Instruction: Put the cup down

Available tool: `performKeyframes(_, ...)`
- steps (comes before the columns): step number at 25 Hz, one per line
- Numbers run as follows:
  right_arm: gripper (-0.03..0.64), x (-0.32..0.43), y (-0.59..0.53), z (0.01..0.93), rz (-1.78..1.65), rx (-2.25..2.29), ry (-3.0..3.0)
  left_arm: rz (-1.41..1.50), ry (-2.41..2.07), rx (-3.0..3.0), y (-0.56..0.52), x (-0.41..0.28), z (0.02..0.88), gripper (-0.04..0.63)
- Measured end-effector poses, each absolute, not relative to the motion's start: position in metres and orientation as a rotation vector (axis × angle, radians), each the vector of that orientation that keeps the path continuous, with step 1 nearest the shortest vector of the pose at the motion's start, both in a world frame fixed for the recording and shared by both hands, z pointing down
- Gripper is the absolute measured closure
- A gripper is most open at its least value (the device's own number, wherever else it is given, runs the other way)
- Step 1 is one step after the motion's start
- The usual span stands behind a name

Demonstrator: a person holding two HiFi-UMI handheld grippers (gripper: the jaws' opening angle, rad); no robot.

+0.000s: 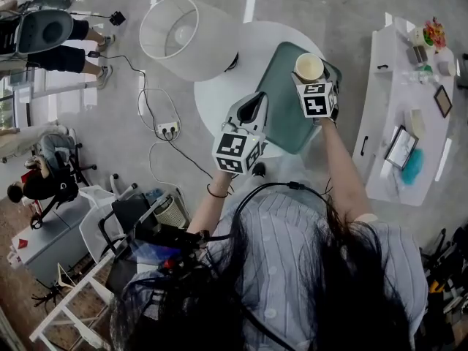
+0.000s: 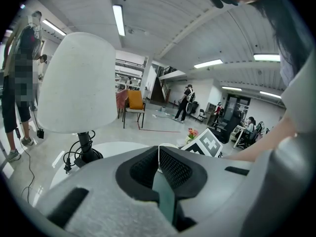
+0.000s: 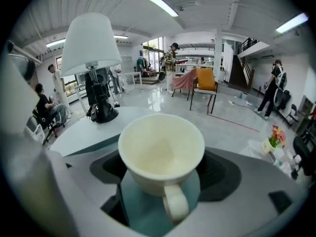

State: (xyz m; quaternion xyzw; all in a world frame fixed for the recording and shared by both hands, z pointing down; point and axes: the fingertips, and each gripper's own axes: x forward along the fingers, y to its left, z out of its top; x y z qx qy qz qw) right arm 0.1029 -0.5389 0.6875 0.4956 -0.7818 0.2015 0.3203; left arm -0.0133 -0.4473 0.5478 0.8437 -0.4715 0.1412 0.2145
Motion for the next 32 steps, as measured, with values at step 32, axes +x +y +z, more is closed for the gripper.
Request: performKeyframes(32,0.207,0.109,-0.500,0.660,0.617,1.563,-2.058,0.399,-1.308,2.374,-0.408,-0.039,0.542,0.577)
